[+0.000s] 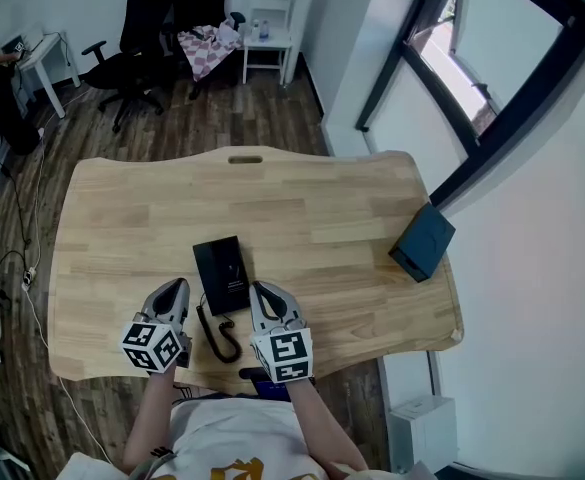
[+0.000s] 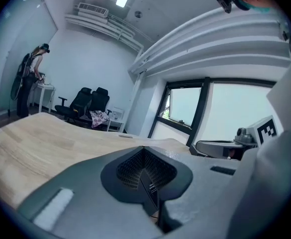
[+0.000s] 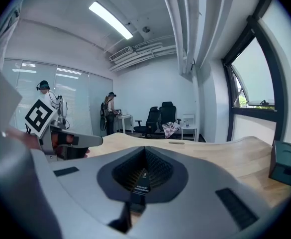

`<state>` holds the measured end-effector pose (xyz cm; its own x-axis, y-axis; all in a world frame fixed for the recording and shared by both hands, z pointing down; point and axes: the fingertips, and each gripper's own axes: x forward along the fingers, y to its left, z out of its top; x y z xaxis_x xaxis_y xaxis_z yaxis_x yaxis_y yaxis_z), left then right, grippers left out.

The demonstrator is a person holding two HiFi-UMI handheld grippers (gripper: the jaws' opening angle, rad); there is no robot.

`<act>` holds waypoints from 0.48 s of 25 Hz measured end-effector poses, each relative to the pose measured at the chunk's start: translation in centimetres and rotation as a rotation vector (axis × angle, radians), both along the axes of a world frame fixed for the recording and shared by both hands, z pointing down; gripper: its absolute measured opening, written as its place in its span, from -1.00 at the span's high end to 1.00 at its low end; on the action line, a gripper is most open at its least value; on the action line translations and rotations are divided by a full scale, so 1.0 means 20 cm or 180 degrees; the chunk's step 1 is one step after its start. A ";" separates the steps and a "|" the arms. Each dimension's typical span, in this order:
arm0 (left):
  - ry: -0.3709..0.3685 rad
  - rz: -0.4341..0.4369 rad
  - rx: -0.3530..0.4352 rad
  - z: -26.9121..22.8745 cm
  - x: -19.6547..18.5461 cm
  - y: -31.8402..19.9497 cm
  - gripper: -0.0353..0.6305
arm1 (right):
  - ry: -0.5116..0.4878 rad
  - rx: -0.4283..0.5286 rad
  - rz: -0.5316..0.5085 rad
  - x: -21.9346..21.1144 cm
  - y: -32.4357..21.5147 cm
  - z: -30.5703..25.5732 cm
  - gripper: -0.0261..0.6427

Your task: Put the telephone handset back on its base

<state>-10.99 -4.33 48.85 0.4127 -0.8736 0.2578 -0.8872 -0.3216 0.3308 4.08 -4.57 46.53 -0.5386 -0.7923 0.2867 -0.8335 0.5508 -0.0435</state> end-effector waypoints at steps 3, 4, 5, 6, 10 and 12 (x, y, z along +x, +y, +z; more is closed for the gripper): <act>-0.0208 -0.0045 0.0117 -0.06 0.00 0.02 0.88 | 0.0004 0.0063 0.0042 0.00 0.01 -0.03 0.91; -0.0255 -0.0059 0.0160 -0.08 -0.01 0.02 0.88 | 0.0016 0.0074 0.0062 0.00 0.02 -0.04 0.90; -0.0282 -0.0064 0.0206 -0.10 -0.01 0.03 0.88 | 0.0028 0.0089 0.0077 0.00 0.02 -0.04 0.90; -0.0294 -0.0061 0.0251 -0.12 0.00 0.04 0.88 | 0.0042 0.0107 0.0088 0.00 0.02 -0.05 0.90; -0.0336 -0.0075 0.0346 -0.15 0.01 0.05 0.88 | 0.0054 0.0149 0.0103 0.00 0.02 -0.07 0.90; -0.0370 -0.0141 0.0301 -0.14 0.00 0.05 0.88 | 0.0047 0.0148 0.0097 0.00 0.02 -0.06 0.90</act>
<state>-10.89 -3.25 46.04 0.3456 -0.9129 0.2173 -0.9317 -0.3063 0.1951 4.18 -4.10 45.23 -0.5099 -0.8210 0.2570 -0.8503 0.5262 -0.0060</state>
